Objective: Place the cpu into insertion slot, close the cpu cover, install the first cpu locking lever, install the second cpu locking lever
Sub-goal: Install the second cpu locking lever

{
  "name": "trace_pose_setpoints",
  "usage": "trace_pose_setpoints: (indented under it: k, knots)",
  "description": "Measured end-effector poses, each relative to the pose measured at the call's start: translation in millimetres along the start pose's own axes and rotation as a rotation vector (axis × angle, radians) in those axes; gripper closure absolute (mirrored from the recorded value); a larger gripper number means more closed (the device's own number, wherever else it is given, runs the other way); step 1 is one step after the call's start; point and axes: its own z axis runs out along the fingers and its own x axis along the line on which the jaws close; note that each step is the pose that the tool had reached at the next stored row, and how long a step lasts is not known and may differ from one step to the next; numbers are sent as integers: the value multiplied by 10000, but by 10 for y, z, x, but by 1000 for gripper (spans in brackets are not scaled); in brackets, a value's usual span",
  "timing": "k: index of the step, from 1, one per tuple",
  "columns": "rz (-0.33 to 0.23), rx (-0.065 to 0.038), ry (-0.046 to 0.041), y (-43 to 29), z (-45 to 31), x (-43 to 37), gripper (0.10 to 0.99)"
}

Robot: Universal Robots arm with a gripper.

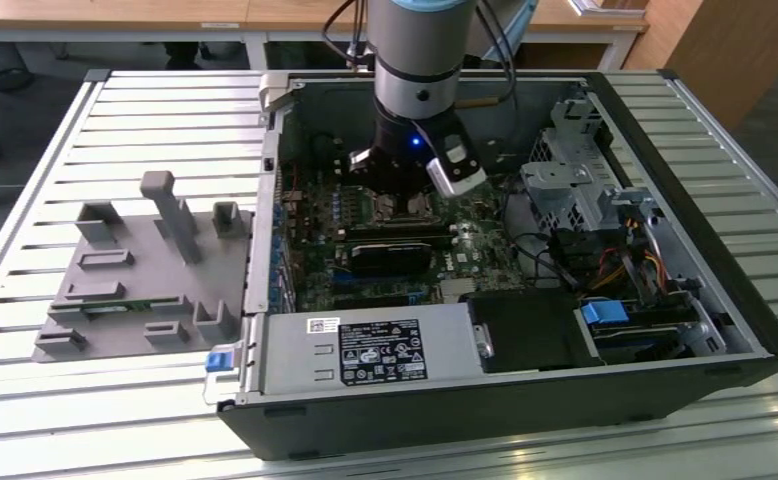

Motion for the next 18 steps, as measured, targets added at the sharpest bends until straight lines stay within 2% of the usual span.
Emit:
trace_pose_setpoints:
  k: [4, 8, 11, 14, 18]
  knots:
    - [-1, -27, 6, -9, 47, 9, 961]
    - [3, -230, 9, -53, 45, 16, 961]
    - [5, -320, 12, -66, 43, 39, 961]
    - [4, -374, 13, -68, 43, 93, 961]
    - [5, -384, 13, -73, 69, 151, 961]
